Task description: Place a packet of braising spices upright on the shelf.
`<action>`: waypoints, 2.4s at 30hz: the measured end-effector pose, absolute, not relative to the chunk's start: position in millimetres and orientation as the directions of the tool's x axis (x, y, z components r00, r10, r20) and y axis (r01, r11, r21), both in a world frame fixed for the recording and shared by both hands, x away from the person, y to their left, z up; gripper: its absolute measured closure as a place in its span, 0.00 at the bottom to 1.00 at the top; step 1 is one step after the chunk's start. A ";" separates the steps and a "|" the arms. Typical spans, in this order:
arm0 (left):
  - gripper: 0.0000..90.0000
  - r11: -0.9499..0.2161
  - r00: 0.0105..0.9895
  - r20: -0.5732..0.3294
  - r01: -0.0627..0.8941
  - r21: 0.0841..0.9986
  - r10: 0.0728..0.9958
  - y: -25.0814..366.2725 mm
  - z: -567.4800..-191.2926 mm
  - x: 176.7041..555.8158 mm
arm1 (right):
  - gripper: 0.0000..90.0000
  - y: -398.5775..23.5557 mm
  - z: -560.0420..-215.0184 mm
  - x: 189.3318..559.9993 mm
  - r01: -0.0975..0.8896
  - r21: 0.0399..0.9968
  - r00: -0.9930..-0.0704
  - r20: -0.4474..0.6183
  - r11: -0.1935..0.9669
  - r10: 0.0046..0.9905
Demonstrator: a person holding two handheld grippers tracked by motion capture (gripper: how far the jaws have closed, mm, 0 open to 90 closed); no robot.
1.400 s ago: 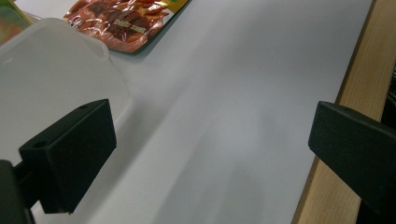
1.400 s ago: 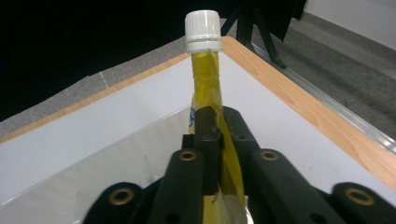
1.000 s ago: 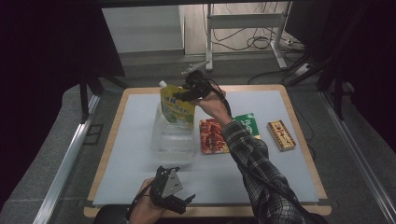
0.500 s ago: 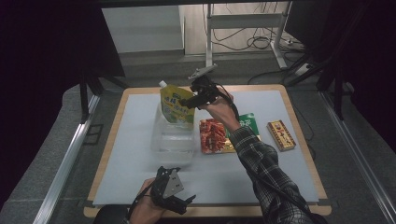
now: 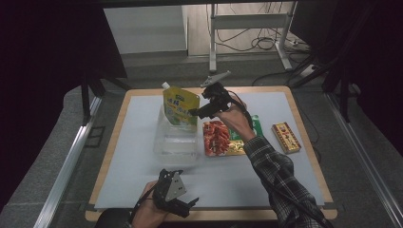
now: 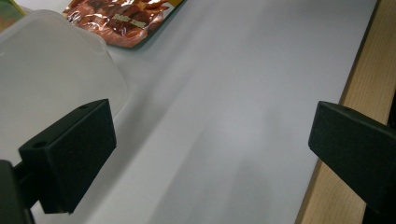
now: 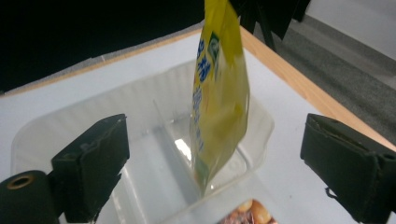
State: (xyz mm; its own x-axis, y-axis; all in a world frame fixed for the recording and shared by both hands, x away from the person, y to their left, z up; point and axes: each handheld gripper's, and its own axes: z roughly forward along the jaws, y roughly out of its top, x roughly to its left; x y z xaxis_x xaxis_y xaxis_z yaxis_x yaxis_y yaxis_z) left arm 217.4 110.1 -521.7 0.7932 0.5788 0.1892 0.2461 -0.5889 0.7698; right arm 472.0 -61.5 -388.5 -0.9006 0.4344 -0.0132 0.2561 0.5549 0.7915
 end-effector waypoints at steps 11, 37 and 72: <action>0.01 -0.578 0.792 0.181 0.247 0.778 0.583 110.6 -521.4 217.5 | 0.02 -83.5 -400.4 456.4 0.246 0.789 -0.900 -0.030 0.563 0.435; 0.01 -0.567 0.799 0.173 0.238 0.789 0.576 109.1 -521.5 216.4 | 0.00 -136.7 -436.5 419.4 0.276 0.800 -0.877 -0.017 0.533 0.480; 0.00 -0.565 0.757 0.195 0.264 0.782 0.624 113.4 -522.1 219.7 | 0.00 -225.0 -472.8 392.4 0.364 0.789 -0.782 -0.031 0.496 0.623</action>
